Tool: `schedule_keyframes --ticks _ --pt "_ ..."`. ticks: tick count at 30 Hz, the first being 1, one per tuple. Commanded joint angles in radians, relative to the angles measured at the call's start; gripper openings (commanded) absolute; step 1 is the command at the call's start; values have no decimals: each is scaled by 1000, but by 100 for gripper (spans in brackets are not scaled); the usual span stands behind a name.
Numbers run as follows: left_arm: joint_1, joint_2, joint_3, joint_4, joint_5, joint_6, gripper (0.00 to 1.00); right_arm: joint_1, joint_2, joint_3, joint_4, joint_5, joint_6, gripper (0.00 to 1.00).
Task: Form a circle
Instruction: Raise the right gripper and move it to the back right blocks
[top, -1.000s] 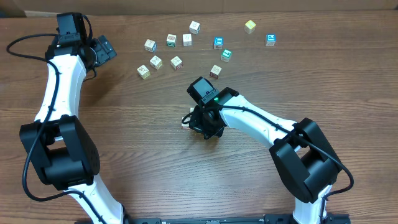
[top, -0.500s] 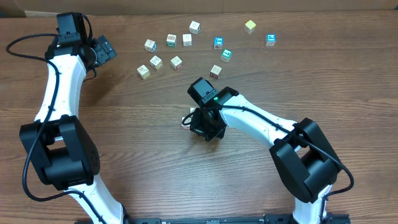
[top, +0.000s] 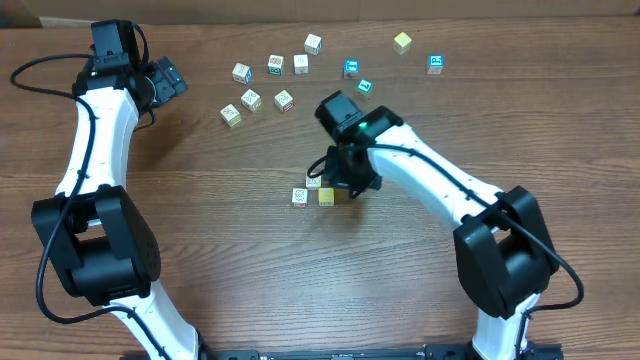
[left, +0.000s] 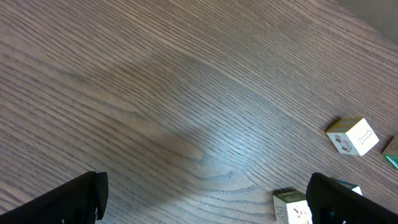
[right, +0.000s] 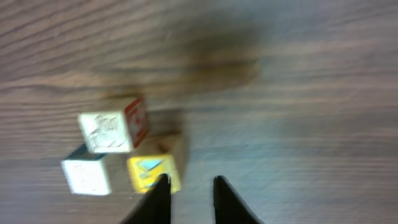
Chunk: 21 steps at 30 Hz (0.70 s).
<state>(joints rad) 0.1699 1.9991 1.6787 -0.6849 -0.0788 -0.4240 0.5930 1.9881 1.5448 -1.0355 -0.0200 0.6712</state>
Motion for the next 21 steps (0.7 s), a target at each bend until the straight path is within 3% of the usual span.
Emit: schedule_keyframes --ticks 1,5,11,17,19,21 --pt "-7 -11 11 2 1 -3 99 -23 -2 16 6 46 -108 33" --pt "-7 -11 11 2 1 -3 100 -37 -2 16 14 48 -131 45" --pt "-7 -11 11 2 1 -3 99 -61 -2 23 35 98 -241 43" --pt "-7 -11 11 2 1 -3 99 -172 -2 246 -92 97 -300 52" --pt "-7 -11 11 2 1 -3 99 -207 -2 316 -108 98 -314 60" --pt "-7 -11 11 2 1 -3 100 -235 -2 355 -98 97 -313 76"
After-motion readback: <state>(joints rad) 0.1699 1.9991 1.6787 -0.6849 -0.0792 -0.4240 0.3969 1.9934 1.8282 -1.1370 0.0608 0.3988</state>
